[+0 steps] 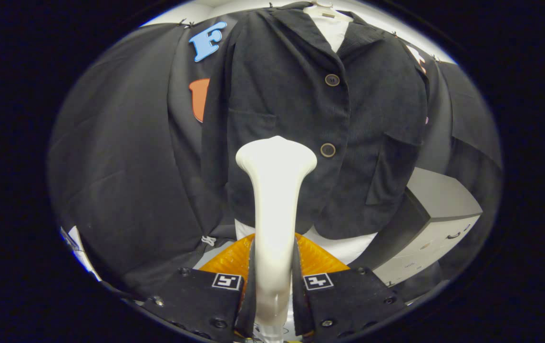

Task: Iron the clothes twice with a garment steamer, once on the left side and once on the right side.

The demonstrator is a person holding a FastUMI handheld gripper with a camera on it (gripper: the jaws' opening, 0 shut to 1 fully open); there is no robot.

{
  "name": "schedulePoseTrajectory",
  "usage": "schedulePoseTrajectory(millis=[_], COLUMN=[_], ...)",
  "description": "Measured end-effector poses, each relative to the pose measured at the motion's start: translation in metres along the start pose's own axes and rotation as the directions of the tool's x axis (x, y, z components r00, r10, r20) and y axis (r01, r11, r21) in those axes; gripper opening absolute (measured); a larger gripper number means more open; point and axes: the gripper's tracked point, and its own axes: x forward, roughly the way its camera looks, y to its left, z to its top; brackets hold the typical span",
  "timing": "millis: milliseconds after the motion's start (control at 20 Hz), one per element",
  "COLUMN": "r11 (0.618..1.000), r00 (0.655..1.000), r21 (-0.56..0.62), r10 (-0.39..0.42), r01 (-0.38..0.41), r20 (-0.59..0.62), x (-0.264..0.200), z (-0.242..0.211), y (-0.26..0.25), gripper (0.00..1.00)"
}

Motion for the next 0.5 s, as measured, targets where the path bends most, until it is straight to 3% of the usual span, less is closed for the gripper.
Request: schedulePoseTrajectory(millis=[500], r11=[1.0], r00=[0.996], r21=[-0.015], r10=[-0.004], r01=[0.003], r20=[-0.093], x=[0.025], z=[-0.066], y=[0.002], gripper=[0.34])
